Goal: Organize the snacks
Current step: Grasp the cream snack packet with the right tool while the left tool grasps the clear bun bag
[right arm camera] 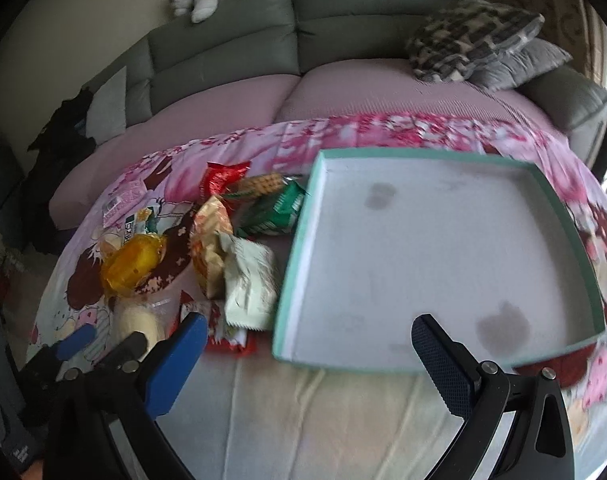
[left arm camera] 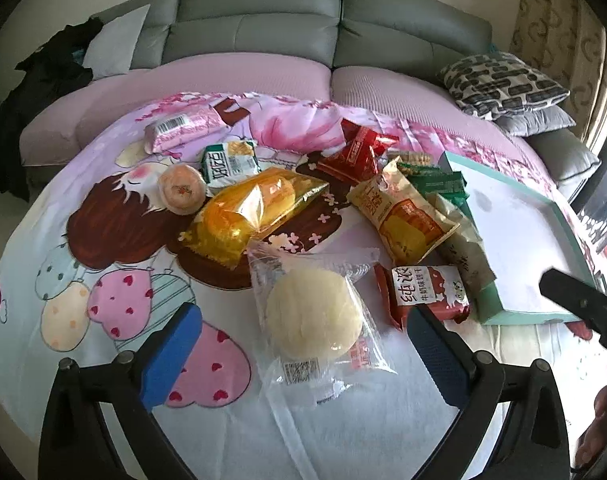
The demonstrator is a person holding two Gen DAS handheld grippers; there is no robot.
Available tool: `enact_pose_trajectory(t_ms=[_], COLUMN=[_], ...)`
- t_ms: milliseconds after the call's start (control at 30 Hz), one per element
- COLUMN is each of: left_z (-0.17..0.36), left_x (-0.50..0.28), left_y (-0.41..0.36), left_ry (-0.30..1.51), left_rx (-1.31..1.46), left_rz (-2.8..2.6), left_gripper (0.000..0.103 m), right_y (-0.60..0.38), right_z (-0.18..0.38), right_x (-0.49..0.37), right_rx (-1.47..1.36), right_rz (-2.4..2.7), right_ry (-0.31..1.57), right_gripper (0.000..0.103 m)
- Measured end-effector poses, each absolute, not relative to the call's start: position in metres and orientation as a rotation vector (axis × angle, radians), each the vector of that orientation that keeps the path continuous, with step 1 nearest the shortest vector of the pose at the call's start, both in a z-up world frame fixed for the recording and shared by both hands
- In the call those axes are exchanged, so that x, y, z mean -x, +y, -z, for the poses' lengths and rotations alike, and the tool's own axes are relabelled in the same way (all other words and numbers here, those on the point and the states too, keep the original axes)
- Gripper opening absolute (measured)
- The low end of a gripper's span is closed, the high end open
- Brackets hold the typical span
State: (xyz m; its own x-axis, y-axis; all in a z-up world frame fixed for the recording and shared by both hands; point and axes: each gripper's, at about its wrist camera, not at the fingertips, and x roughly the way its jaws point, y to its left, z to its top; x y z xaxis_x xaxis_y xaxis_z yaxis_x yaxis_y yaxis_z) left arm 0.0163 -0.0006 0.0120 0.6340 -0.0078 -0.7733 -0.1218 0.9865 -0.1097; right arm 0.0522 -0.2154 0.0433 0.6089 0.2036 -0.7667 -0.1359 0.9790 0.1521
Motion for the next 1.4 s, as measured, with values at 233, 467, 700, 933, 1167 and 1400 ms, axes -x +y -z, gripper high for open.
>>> enact_pose_trajectory(t_ms=[233,467,700,933,1167,1400], left_z=[0.0,0.012,0.018,0.017,0.002,-0.031], left_x=[-0.03,-0.038,-0.042,-0.042,-0.034,-0.03], left_y=[0.001,0.007,0.008,0.011,0.014,0.012], left_ry=[0.934,0.98,0.995,0.988,0.969,0.922], left_rx=[0.21,0.265,0.293,0.311,0.318,0.323], left_rz=[-0.014,0.012,0.037,0.04,0.042,0.04], left_gripper=[0.082,0.068,0.061,0.056,0.055,0.055], right_y=[-0.172,-0.151,-0.149,-0.152,-0.165,-0.183], right_z=[-0.038,-0.023,-0.014,-0.02,-0.036,-0.065], right_x=[-0.076,-0.088,-0.094,-0.092,-0.087,-0.087], right_rx=[0.043,0.103,0.116,0.1,0.038,-0.031], right_rz=[-0.237,-0.258,-0.258,-0.258,-0.264,-0.263], right_ry=[0.912,0.943,0.949,0.916,0.882,0.812], right_gripper=[0.083,0.055,0.03,0.024,0.019,0.019])
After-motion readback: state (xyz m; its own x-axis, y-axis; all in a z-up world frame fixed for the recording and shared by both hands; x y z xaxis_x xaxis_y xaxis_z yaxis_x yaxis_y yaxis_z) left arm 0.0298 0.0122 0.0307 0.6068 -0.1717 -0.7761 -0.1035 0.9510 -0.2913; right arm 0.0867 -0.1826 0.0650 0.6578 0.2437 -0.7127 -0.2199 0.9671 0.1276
